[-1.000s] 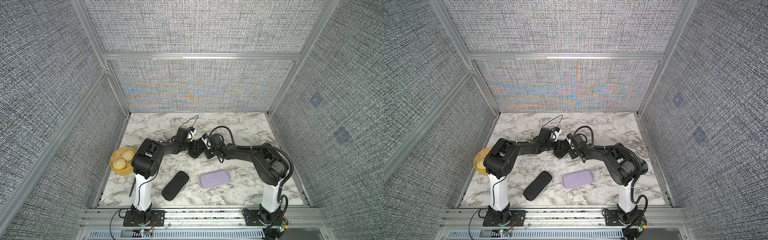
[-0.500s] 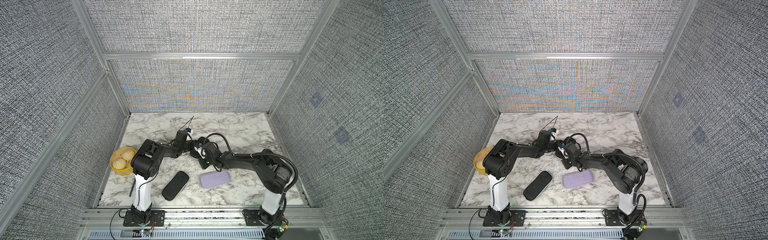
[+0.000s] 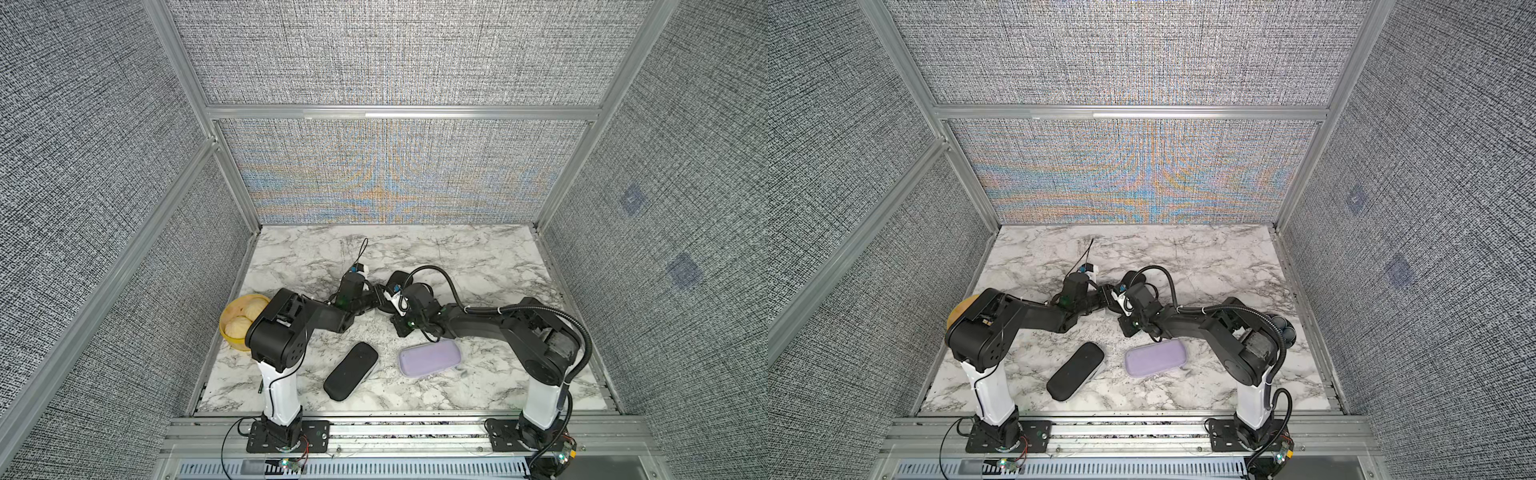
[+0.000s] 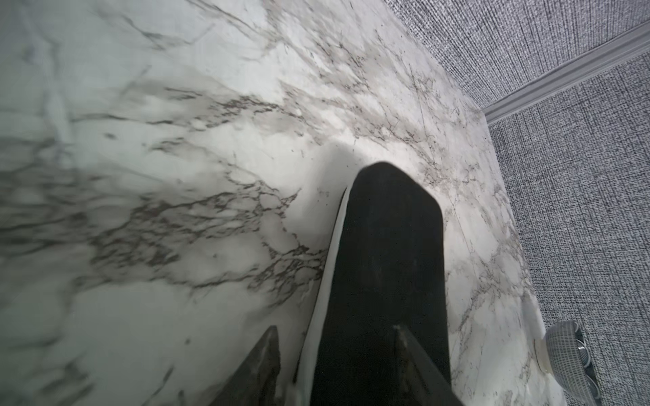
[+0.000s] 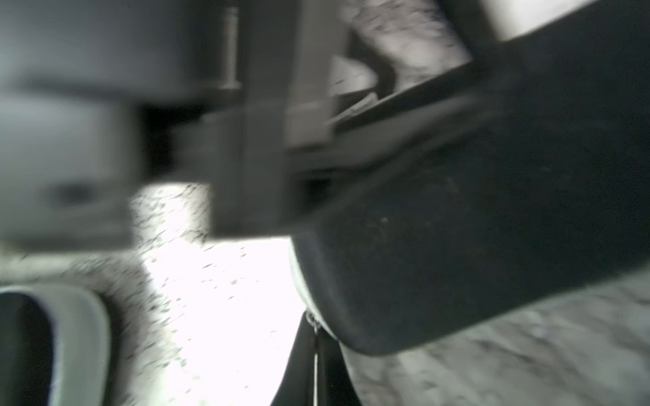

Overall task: Put umbrellas into zippered umbrella sleeves
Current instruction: Place the umbrella sleeve at the center of the board.

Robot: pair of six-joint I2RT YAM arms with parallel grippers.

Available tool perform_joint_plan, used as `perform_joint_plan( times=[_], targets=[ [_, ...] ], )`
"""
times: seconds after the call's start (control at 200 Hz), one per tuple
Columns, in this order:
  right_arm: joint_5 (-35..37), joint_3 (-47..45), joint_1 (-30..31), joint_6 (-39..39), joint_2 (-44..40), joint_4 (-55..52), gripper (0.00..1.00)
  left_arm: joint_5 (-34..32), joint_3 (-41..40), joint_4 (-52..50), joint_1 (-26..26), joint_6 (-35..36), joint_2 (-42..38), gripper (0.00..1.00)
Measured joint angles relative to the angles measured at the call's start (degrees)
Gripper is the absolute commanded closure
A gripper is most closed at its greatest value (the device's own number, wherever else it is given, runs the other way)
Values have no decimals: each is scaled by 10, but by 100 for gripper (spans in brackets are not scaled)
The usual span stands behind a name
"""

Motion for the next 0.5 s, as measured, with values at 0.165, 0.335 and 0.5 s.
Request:
perform_joint_plan(
  times=[0.165,0.335,0.5],
  targets=[
    [-10,-35,-26,-3,-19,2,100,0,-17,-1,2,4,-23,26],
    [-8,-69,-71,-13,-50,1,100,7,40,-33,14,38,-9,25],
    [-8,-77,-103,-32,-62,-13,100,29,118,-78,12,82,28,25]
  ],
)
